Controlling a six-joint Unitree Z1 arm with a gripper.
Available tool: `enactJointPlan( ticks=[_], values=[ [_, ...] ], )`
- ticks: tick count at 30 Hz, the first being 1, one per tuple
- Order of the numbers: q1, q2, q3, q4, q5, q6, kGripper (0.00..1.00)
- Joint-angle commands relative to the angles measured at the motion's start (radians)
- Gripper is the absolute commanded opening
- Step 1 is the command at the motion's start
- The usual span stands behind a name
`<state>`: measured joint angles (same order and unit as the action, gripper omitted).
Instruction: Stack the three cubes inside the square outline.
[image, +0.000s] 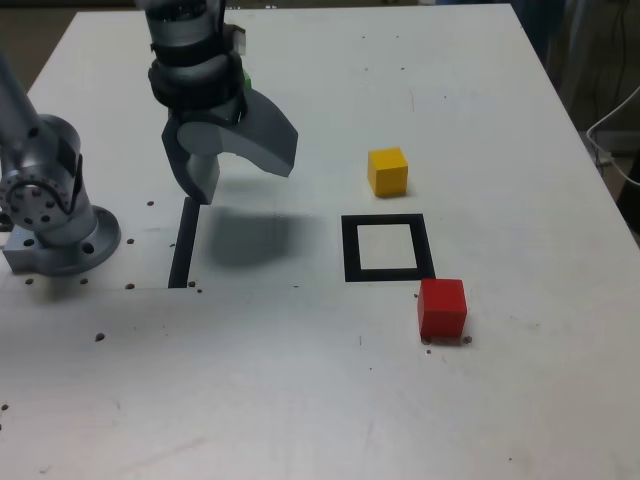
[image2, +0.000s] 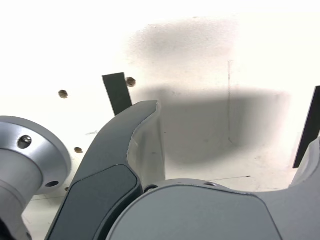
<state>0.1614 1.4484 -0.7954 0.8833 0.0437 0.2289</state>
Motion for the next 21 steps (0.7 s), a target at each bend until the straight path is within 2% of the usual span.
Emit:
enactJointPlan(
  ticks=[1, 6, 13, 17, 21],
  values=[
    [0.000, -0.003, 0.000, 0.012, -0.006, 0.000, 1.00],
    [0.000, -0.012, -0.007, 0.051, -0.017, -0.004, 1.00],
    [-0.001, -0.024, -0.025, 0.058, 0.020, -0.045, 0.99],
    [-0.041, -0.045, -0.029, 0.068, 0.034, -0.127, 0.99],
    [-0.142, -0.051, -0.051, 0.089, 0.035, -0.253, 1.00]
  ],
)
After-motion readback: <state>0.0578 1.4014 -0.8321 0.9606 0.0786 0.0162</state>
